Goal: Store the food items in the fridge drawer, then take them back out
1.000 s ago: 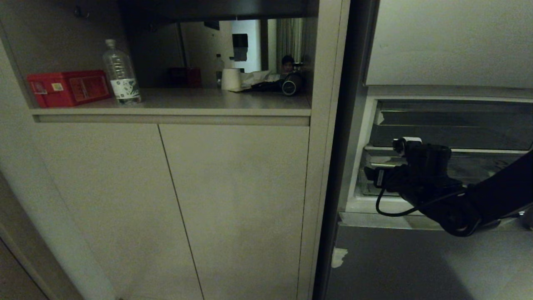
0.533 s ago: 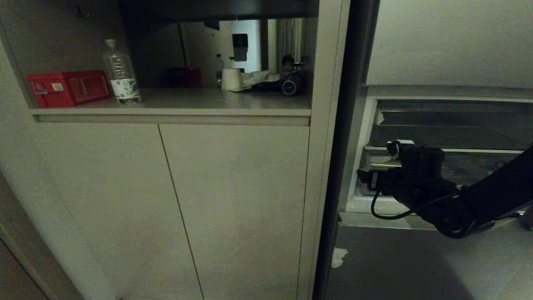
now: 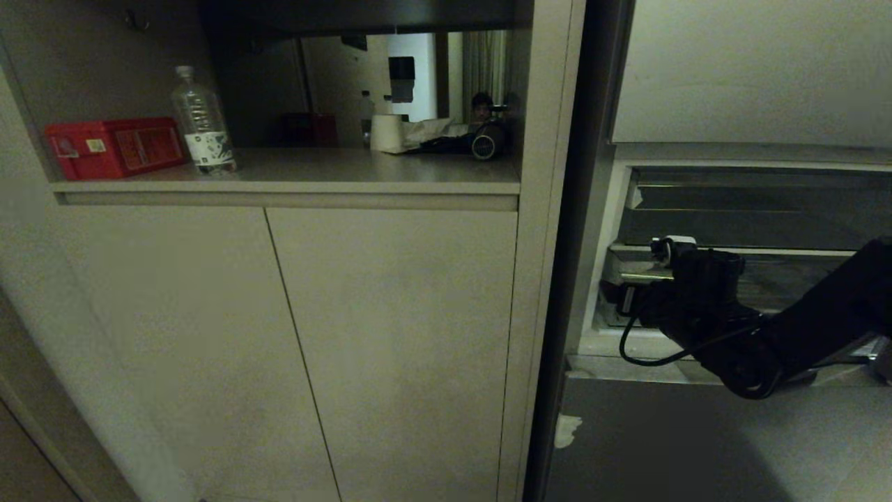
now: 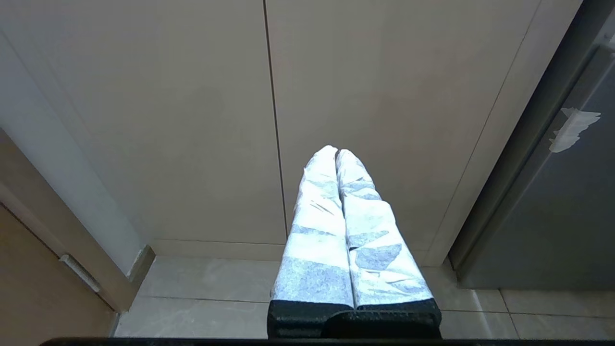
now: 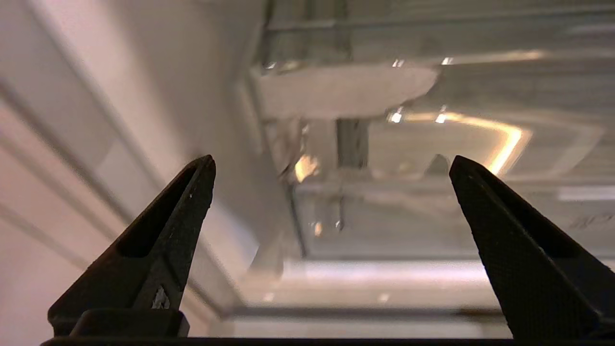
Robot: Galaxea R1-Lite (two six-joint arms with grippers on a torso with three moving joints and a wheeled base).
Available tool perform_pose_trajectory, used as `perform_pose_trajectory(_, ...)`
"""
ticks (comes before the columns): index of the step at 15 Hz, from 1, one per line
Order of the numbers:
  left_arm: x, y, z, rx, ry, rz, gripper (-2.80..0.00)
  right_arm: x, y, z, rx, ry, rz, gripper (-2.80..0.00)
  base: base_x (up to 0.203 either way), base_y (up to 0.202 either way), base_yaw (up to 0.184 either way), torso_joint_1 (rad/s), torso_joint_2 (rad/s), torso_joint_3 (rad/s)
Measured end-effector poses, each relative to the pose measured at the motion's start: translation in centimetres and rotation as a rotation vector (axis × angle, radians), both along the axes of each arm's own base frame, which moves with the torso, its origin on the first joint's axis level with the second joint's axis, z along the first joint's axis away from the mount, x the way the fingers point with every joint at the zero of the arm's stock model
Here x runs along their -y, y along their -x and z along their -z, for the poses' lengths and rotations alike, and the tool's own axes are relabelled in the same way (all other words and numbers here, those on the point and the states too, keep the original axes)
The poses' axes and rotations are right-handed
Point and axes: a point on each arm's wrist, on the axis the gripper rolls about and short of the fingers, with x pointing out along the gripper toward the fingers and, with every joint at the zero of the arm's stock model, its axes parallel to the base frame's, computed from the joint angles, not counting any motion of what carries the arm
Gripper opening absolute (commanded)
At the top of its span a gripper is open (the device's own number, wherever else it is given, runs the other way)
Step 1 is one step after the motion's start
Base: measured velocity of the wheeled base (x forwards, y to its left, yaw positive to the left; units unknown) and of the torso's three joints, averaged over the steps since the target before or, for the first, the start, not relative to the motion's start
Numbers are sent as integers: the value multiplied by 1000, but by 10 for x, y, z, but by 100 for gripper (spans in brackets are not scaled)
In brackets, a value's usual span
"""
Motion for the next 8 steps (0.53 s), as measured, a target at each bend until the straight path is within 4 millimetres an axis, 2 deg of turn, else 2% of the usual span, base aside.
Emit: perform_pose_trajectory(8, 0, 0, 0, 0, 0, 0, -280, 0, -12, 10, -1, 1, 6, 0, 0, 0, 0, 0, 0, 0)
